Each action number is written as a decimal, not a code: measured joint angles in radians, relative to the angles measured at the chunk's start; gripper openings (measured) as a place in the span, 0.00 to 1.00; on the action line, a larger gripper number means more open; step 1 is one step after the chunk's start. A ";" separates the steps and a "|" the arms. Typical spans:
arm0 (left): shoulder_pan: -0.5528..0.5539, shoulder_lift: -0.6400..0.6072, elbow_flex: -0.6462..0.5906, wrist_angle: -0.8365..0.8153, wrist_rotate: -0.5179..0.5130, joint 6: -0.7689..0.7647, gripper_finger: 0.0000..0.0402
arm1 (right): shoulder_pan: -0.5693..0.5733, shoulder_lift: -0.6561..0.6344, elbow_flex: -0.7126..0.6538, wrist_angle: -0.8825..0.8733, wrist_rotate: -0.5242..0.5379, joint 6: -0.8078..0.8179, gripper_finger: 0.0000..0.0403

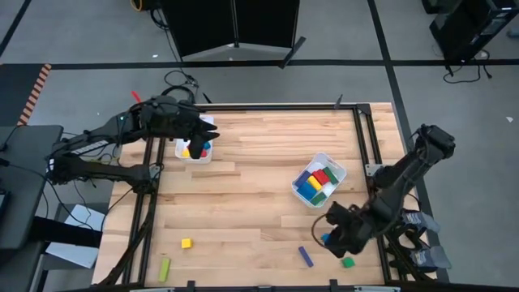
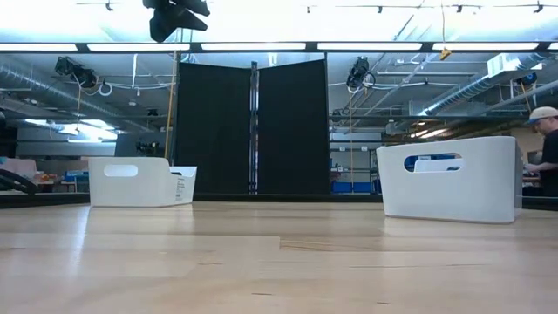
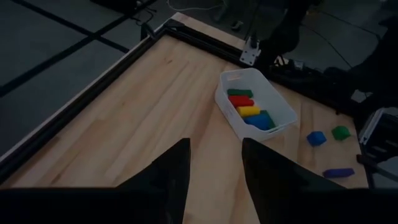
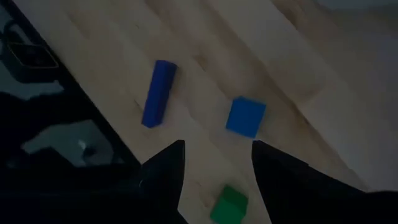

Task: Sort blocks by size
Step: Put the green square block into the left white bin

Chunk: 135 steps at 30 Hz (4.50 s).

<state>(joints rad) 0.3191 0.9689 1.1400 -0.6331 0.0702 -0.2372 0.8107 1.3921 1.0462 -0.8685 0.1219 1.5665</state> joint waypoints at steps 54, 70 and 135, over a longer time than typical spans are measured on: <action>0.000 0.001 0.000 -0.001 -0.034 0.005 0.38 | 0.278 0.227 -0.101 0.228 -0.089 0.563 0.72; 0.000 0.001 0.000 -0.002 -0.053 0.005 0.38 | 0.278 0.227 -0.197 0.364 -0.123 0.563 0.72; 0.000 -0.173 0.001 0.385 -0.064 -0.116 0.38 | -0.995 0.828 0.898 0.609 -0.286 -1.439 0.35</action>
<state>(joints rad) 0.3191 0.7963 1.1408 -0.2486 0.0065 -0.3534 -0.1847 2.2206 1.9443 -0.2590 -0.1644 0.1279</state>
